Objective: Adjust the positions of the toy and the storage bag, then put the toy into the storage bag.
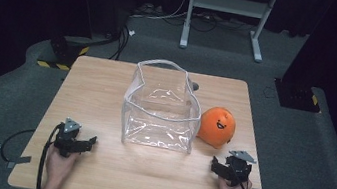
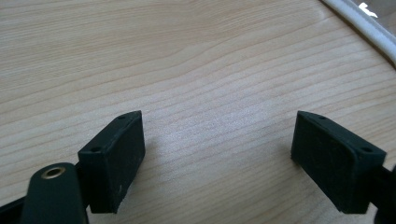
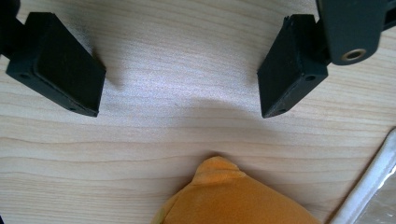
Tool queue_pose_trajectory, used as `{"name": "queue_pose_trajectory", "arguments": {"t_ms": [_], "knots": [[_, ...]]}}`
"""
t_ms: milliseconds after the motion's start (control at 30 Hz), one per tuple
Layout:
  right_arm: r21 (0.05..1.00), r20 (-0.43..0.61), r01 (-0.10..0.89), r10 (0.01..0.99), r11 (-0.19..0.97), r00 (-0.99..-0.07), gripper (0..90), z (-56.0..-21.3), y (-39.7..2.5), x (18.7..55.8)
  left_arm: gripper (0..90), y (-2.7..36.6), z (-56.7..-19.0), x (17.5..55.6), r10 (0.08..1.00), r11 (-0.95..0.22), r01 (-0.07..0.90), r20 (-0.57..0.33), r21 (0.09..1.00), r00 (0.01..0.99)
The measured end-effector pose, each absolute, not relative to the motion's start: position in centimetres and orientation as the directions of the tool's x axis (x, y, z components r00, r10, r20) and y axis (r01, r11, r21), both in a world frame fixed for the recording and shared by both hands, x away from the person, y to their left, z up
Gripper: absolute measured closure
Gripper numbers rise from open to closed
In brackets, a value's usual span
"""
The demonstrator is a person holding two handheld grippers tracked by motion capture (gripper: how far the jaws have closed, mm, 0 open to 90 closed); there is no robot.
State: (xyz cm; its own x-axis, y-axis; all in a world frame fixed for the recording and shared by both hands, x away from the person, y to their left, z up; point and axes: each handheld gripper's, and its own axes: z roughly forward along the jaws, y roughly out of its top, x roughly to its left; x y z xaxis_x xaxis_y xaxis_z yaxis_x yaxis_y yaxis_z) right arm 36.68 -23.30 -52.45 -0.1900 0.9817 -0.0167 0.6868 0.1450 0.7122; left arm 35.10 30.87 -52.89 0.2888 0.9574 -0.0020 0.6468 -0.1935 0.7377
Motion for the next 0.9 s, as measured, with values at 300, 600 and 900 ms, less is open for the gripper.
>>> {"name": "queue_pose_trajectory", "arguments": {"t_ms": [300,600,900], "knots": [[0.712,-0.016,0.686,0.980,0.149,-0.196,14.7,-52.44,-23.36,36.67,17.6,30.89,-52.88,35.10,0.957,-0.194,0.647,-0.003,0.737,0.290],[0.711,-0.015,0.681,0.973,0.173,-0.231,14.8,-52.44,-23.66,36.46,17.7,30.91,-52.87,35.09,0.957,-0.193,0.647,-0.004,0.737,0.291],[0.716,-0.014,0.672,0.965,0.191,-0.260,17.8,-52.40,-23.65,35.82,17.8,30.91,-52.87,35.09,0.957,-0.193,0.647,-0.005,0.737,0.291]]}}
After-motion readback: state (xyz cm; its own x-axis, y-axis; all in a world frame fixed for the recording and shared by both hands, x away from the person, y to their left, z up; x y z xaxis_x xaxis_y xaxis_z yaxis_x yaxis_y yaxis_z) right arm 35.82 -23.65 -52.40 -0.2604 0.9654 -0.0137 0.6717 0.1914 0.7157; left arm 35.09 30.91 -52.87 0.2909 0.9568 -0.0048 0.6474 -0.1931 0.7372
